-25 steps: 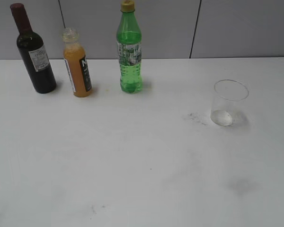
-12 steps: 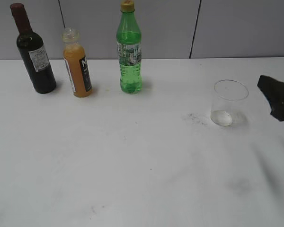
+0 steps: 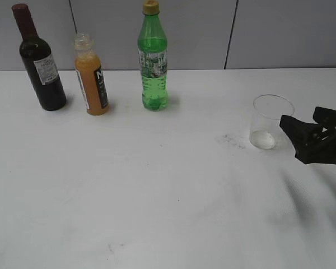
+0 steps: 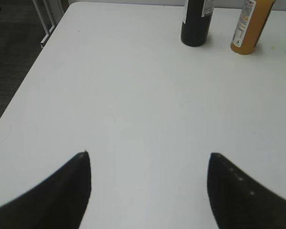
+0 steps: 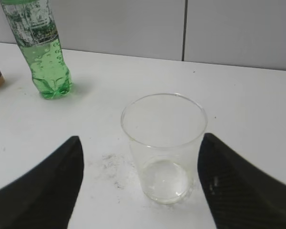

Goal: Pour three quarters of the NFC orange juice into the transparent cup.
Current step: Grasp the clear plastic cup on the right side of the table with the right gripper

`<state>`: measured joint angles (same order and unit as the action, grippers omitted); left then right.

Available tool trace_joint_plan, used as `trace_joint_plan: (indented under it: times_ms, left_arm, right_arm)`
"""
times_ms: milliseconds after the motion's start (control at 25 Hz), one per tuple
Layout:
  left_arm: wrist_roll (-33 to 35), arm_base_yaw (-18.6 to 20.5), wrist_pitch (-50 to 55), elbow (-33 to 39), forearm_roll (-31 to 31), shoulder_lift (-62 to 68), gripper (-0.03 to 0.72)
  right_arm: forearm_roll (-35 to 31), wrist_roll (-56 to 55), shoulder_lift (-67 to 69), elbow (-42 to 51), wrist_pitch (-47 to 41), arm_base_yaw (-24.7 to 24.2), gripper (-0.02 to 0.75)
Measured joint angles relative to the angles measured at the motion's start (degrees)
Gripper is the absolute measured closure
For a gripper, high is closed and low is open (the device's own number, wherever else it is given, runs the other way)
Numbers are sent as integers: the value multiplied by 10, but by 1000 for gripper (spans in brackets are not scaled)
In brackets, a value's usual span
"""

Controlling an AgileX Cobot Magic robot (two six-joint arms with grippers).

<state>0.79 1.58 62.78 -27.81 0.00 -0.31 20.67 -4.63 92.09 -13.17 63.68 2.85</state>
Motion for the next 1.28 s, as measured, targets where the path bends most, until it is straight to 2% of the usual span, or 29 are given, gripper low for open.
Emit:
trace_joint_plan:
  times_ms: [160, 360, 520, 760, 1280]
  left_arm:
    - [0, 0, 0, 0, 0, 0, 104]
    - [0, 0, 0, 0, 0, 0, 104]
    - [0, 0, 0, 0, 0, 0, 104]
    - [0, 0, 0, 0, 0, 0, 104]
    - [0, 0, 0, 0, 0, 0, 104]
  right_arm:
    - [-4, 13, 60, -1, 47, 0, 165]
    - [-35, 39, 124, 0, 52, 0, 160]
    - [-42, 46, 159, -5, 52, 0, 123]
    - [-38, 64, 195, -40, 53, 0, 86]
    - [-31, 67, 291, -120, 56, 0, 81]
